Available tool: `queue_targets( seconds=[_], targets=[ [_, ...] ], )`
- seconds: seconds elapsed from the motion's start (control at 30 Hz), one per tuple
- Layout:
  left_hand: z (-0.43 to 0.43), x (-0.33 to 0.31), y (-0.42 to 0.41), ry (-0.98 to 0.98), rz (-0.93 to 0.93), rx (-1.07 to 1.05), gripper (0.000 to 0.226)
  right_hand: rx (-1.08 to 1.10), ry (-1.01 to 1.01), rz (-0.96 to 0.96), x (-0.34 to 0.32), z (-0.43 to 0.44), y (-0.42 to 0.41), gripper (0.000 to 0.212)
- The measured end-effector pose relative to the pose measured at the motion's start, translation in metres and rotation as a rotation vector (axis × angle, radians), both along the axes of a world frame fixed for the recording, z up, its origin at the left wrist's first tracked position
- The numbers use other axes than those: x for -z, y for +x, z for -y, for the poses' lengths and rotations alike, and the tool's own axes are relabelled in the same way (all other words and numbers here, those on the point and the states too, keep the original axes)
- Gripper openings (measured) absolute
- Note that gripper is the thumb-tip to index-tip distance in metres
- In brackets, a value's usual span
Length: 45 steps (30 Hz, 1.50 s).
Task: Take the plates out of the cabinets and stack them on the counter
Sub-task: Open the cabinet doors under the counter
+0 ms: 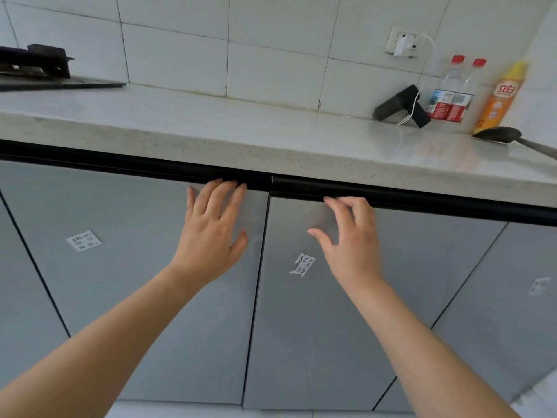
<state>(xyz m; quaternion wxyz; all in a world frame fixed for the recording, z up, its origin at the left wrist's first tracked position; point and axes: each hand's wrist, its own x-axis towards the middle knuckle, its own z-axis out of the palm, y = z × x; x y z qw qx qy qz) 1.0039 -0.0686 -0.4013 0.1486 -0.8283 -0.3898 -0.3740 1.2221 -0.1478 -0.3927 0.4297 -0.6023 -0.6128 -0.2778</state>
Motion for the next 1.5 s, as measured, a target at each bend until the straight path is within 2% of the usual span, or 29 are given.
queue_targets(
  seconds=[0.2,0.33,0.5,0.7,0.8,0.9,1.07,1.17,1.27,1.37,1.5],
  targets=[
    [0.007,-0.001,-0.008,-0.054,-0.108,0.011,0.073,0.011,-0.012,0.004,-0.002,0.007,-0.002,0.052],
    [0.018,-0.002,-0.014,-0.148,-0.063,0.04,0.068,-0.001,-0.01,0.033,-0.004,0.021,0.0,0.052],
    [0.045,0.008,-0.015,-0.34,0.248,0.187,0.053,-0.034,-0.01,0.035,-0.005,0.039,-0.002,0.051],
    [0.071,0.01,0.001,-0.805,0.571,0.405,0.021,-0.019,-0.041,0.026,-0.009,0.054,-0.007,0.051],
    [0.079,0.008,0.013,-0.977,0.676,0.514,0.023,-0.016,-0.054,0.006,-0.009,0.059,-0.01,0.052],
    [0.086,0.008,0.017,-1.071,0.699,0.6,0.032,-0.011,-0.074,0.005,-0.008,0.063,-0.01,0.053],
    [0.084,0.014,0.018,-1.175,0.716,0.589,0.031,-0.043,-0.101,-0.062,-0.011,0.072,-0.012,0.047],
    [0.083,0.014,0.018,-1.203,0.737,0.586,0.03,-0.091,-0.016,-0.174,-0.017,0.08,-0.014,0.036],
    [0.084,0.013,0.018,-1.231,0.758,0.586,0.03,-0.045,0.025,-0.169,-0.029,0.085,-0.013,0.037],
    [0.088,0.012,0.016,-1.248,0.742,0.6,0.029,0.004,-0.051,-0.108,-0.042,0.084,-0.017,0.044],
    [0.095,0.008,0.012,-1.278,0.717,0.611,0.031,-0.02,-0.122,-0.198,-0.049,0.08,-0.027,0.04]
  ],
)
